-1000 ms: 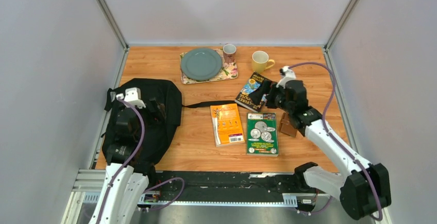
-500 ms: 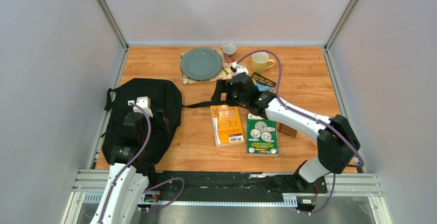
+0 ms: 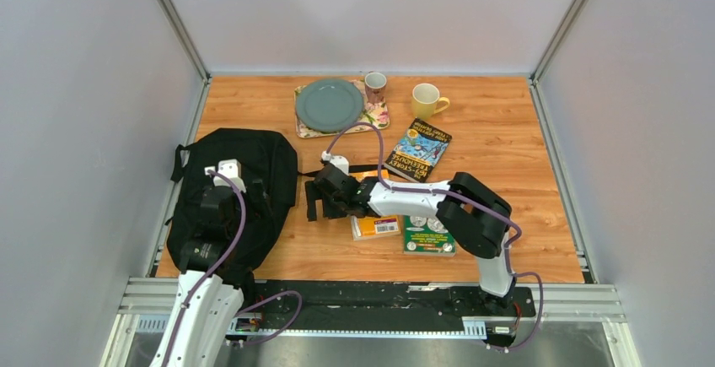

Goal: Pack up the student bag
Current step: Move the book to the center of the board.

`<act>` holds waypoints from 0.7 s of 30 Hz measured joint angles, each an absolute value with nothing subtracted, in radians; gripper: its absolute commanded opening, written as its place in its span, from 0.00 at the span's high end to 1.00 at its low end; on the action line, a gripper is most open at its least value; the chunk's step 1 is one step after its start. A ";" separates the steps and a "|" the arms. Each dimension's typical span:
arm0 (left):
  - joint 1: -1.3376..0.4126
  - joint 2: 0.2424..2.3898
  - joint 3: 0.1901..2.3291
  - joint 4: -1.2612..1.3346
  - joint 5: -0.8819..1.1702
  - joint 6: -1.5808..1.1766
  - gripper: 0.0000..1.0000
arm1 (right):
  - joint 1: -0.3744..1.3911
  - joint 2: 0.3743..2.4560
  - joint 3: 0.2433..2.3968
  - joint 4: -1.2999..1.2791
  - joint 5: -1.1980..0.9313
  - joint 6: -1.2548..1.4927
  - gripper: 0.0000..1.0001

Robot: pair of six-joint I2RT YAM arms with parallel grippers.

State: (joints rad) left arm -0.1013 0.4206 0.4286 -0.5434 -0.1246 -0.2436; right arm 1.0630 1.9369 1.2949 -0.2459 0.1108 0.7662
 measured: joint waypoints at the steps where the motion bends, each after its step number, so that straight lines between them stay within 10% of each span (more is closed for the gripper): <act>1: -0.101 0.421 0.429 -0.543 -0.125 -0.244 0.02 | 1.062 1.950 1.287 -0.253 0.115 0.772 0.00; 21: -0.101 0.456 0.429 -0.545 -0.113 -0.244 0.02 | 0.745 1.683 0.914 -0.180 0.142 0.692 0.00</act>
State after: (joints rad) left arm -0.1013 0.4561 0.4286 -0.5446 -0.1127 -0.2436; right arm 0.7452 1.6833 0.9138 -0.1802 0.1421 0.6918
